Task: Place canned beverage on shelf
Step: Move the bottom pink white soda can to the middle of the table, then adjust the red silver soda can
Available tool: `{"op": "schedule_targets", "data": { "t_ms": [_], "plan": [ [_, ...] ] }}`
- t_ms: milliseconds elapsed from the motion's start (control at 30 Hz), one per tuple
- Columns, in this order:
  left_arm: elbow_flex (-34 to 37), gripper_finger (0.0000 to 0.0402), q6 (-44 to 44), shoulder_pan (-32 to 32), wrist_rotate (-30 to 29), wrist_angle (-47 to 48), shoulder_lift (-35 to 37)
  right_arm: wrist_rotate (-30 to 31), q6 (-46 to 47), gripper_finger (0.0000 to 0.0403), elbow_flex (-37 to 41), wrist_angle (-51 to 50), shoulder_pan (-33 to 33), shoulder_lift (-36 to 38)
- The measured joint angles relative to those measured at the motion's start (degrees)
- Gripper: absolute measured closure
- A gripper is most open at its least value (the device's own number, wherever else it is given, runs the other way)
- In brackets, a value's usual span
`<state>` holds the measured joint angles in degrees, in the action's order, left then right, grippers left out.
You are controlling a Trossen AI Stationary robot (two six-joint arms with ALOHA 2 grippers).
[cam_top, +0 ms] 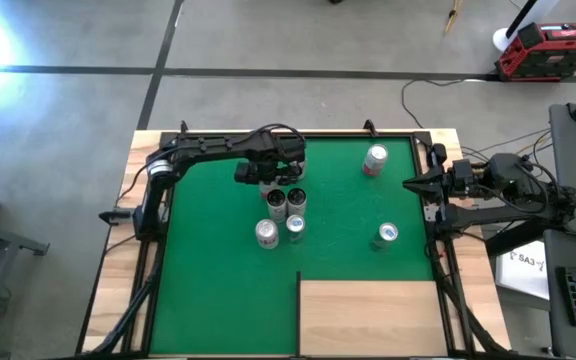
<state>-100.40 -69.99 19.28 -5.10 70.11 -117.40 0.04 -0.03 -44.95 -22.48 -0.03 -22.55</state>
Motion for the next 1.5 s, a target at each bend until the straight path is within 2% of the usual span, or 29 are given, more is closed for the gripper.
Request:
{"op": "schedule_targets", "data": {
  "t_ms": [133,367,633,833,1000,1167,1300,1500],
  "plan": [
    [0.00,0.0012,-0.20,0.05,0.01,0.34,0.11,0.01,0.00,0.0380,0.00,0.00,0.01,0.01],
    [-1.80,0.0022,-0.85,-0.38,0.09,2.33,0.11,0.01,0.00,0.0380,-0.01,0.00,0.00,0.00],
    [-13.75,0.0004,0.14,-0.36,-4.13,11.94,0.17,0.00,0.00,0.0380,0.00,0.00,0.00,0.01],
    [-21.46,0.0005,4.96,-0.36,-9.37,11.91,-0.19,0.00,0.00,0.0380,0.00,0.00,0.01,-0.01],
    [-26.10,0.0005,9.94,-0.02,-9.56,10.38,-4.63,-0.01,0.00,0.0380,0.00,0.00,0.00,-0.01],
    [-34.41,0.0005,13.76,0.86,-9.41,12.29,-12.36,-0.01,0.00,0.0380,-0.02,0.00,0.00,0.00],
    [-31.22,0.0005,16.31,1.71,-7.79,7.73,-13.20,0.01,0.00,0.0380,-0.01,0.00,0.01,0.01],
    [-30.75,0.0005,18.41,2.41,-5.95,5.12,-13.07,0.01,0.00,0.0380,-0.02,0.00,-0.01,0.01]
  ]
}}
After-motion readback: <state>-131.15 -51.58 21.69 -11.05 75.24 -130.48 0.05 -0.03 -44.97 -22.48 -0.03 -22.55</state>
